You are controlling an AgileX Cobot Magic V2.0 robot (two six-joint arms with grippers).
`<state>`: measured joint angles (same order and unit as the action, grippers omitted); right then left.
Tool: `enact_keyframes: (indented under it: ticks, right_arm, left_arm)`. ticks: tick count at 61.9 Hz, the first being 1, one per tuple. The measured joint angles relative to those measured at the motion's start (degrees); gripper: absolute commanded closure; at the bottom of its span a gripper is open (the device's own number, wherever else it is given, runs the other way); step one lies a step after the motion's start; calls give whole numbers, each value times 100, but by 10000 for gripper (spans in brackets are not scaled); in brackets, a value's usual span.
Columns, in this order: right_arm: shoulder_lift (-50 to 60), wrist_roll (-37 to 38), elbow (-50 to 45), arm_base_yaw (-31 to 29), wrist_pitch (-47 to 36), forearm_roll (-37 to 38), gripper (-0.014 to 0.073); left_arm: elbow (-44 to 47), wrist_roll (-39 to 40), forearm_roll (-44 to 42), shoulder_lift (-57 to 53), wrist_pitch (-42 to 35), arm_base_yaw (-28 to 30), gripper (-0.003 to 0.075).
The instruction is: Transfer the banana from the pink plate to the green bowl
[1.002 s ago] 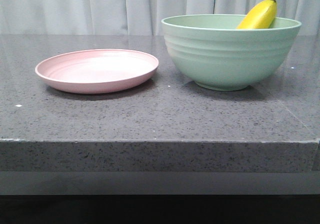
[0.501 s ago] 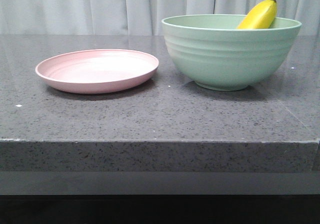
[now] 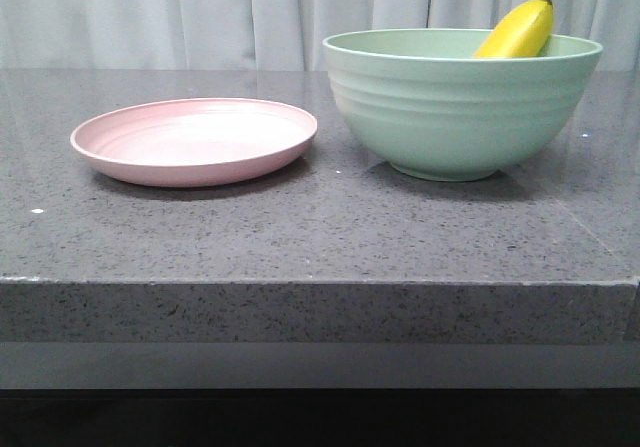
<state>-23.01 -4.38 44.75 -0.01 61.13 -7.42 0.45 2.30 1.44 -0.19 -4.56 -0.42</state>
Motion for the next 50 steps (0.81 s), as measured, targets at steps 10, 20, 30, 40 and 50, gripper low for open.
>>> enact_keyframes:
  ticks: [10,20,30,40,50]
  right_arm:
    - [171,0,-302,0,-278,0,662]
    - [726,0,-1580,0,-2066,-12,662]
    - [1396,0,-3050,0,-3991,-25,662]
    - [2068,0,-4353,0,-5425,-74,662]
    - [2334,0,-4620,0,-5766,-96,662]
  left_arm:
    - [0,0,0,0,0,0,741]
    - [0,0,0,0,0,0,741]
    - [0,0,0,0,0,0,741]
    - [0,0,0,0,0,10,741]
    - [0,0,0,0,0,10,741]
